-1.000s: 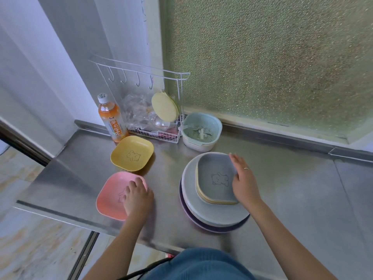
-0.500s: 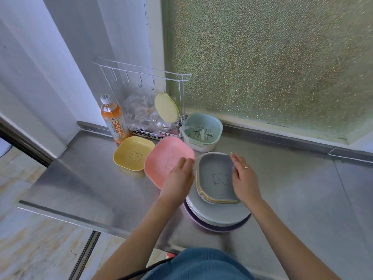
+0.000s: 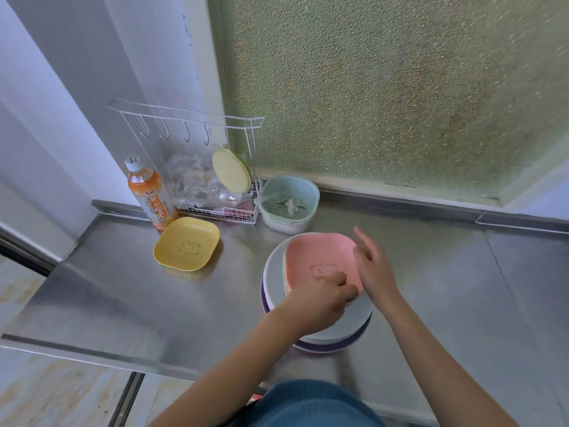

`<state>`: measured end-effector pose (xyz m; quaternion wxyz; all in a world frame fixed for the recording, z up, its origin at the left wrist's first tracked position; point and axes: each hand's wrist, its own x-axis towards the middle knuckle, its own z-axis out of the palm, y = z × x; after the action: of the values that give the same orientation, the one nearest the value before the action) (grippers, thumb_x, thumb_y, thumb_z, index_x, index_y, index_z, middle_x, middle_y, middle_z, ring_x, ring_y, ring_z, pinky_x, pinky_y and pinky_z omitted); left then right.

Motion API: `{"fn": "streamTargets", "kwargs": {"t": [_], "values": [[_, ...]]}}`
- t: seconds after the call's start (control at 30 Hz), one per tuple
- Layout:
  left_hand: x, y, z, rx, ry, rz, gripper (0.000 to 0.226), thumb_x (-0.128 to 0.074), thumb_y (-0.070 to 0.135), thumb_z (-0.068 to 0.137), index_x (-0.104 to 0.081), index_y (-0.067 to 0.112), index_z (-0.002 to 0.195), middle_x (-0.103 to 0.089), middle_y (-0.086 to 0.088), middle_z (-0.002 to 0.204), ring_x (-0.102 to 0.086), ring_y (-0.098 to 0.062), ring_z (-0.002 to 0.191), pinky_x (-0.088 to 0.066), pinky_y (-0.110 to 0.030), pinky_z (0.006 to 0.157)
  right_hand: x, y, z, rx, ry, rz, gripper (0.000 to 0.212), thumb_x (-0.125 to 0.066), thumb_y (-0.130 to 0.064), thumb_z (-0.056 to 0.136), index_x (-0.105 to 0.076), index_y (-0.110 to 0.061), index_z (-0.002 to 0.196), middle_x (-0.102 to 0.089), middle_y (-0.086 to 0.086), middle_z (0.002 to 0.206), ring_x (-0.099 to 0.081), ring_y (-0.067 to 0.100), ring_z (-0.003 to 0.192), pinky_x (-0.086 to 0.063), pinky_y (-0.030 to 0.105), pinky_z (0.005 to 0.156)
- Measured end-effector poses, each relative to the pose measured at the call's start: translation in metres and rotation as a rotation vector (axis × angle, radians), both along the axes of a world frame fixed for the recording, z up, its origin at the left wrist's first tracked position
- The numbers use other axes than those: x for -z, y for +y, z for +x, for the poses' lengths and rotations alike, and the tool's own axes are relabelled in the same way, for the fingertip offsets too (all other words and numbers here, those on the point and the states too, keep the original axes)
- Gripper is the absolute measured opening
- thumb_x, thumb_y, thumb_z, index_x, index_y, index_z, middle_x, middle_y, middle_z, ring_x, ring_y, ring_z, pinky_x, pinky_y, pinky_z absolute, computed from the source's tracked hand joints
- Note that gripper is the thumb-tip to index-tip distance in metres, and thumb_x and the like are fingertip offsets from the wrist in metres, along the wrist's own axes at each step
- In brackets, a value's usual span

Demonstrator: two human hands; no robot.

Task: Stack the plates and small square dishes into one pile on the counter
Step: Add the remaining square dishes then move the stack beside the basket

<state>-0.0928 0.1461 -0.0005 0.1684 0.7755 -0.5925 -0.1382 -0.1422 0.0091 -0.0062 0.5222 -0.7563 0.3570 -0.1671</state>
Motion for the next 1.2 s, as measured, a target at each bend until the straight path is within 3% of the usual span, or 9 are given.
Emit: {"fn": "streamTargets", "kwargs": {"t": [0.13,0.27,0.37,0.43,0.77,0.9,0.97,1.03,1.2], "values": [[-0.002,0.004,0.004,-0.061,0.067,-0.107,0.032,-0.051,0.032,0.086,-0.065,0.015,0.110,-0.059,-0.009,0.097,-0.059,-0.032,0.082,-0.050,-0.036,0.071,0.009,0.003,-0.004,-0.062,0.064,-0.065,0.048,-0.037,0.001,0.091,-0.053,-0.019,0.132,-0.053,-0.002,0.138,-0.046,0.012,0.126,-0.033,0.021,0.103],[0.003,0.004,0.016,-0.339,-0.079,-0.383,0.037,-0.047,0.033,0.081,-0.064,0.018,0.111,-0.064,-0.005,0.103,-0.057,-0.025,0.097,-0.049,-0.037,0.085,0.013,0.004,-0.001,-0.062,0.110,-0.122,0.052,-0.037,0.001,0.093,-0.042,-0.019,0.140,-0.046,-0.002,0.144,-0.042,0.015,0.132,-0.027,0.016,0.102],[0.010,0.010,0.032,-0.568,0.034,-0.175,0.059,-0.040,0.013,0.086,-0.033,0.014,0.144,-0.039,-0.006,0.148,-0.035,-0.022,0.136,-0.029,-0.037,0.112,0.016,0.004,-0.002,-0.068,0.137,-0.142,0.049,-0.036,-0.001,0.095,-0.041,-0.016,0.141,-0.045,0.002,0.145,-0.041,0.017,0.132,-0.027,0.018,0.103],[0.018,0.016,0.039,-0.583,0.209,-0.082,0.067,-0.033,0.002,0.087,-0.013,0.013,0.151,-0.019,-0.003,0.158,-0.020,-0.020,0.145,-0.017,-0.034,0.119,0.017,0.006,-0.003,-0.075,0.146,-0.151,0.047,-0.036,-0.002,0.096,-0.043,-0.015,0.140,-0.046,0.003,0.144,-0.043,0.018,0.131,-0.027,0.017,0.102],[0.034,0.017,0.043,-0.599,0.350,-0.199,0.064,-0.032,-0.001,0.087,-0.023,0.016,0.149,-0.022,-0.001,0.157,-0.032,-0.020,0.141,-0.028,-0.034,0.116,0.016,0.013,-0.004,-0.053,0.144,-0.163,0.048,-0.034,-0.002,0.096,-0.040,-0.017,0.142,-0.052,0.005,0.138,-0.050,0.020,0.121,-0.030,0.013,0.092],[0.032,0.028,0.055,-0.654,0.341,-0.218,0.046,-0.032,0.015,0.097,-0.036,0.018,0.143,-0.042,-0.001,0.148,-0.042,-0.023,0.132,-0.034,-0.037,0.108,0.015,0.011,-0.004,-0.042,0.129,-0.076,0.047,-0.035,-0.008,0.098,-0.036,-0.021,0.144,-0.055,0.009,0.134,-0.054,0.022,0.112,-0.038,0.023,0.090],[0.039,0.042,0.071,-0.769,0.285,-0.219,0.041,-0.033,0.023,0.098,-0.045,0.014,0.136,-0.049,-0.007,0.140,-0.047,-0.028,0.126,-0.038,-0.040,0.102,0.013,0.012,-0.004,-0.040,0.109,0.031,0.047,-0.035,-0.017,0.100,-0.031,-0.024,0.146,-0.043,0.000,0.146,-0.045,0.015,0.127,-0.030,0.021,0.099],[0.050,0.061,0.090,-0.928,0.221,-0.175,0.035,-0.038,0.020,0.097,-0.049,0.010,0.129,-0.050,-0.010,0.136,-0.047,-0.032,0.122,-0.041,-0.044,0.099,0.013,0.013,-0.005,-0.029,0.084,0.123,0.046,-0.033,-0.026,0.101,-0.027,-0.026,0.147,-0.031,-0.008,0.152,-0.030,0.011,0.138,-0.021,0.020,0.104],[0.071,0.101,0.128,-1.137,0.107,0.153,0.038,-0.043,0.013,0.093,-0.043,0.006,0.130,-0.044,-0.013,0.138,-0.038,-0.036,0.126,-0.034,-0.050,0.102,0.016,0.015,-0.008,-0.007,0.086,0.185,0.047,-0.029,-0.036,0.101,-0.025,-0.027,0.148,-0.027,-0.010,0.153,-0.026,0.009,0.139,-0.018,0.019,0.104]]}}
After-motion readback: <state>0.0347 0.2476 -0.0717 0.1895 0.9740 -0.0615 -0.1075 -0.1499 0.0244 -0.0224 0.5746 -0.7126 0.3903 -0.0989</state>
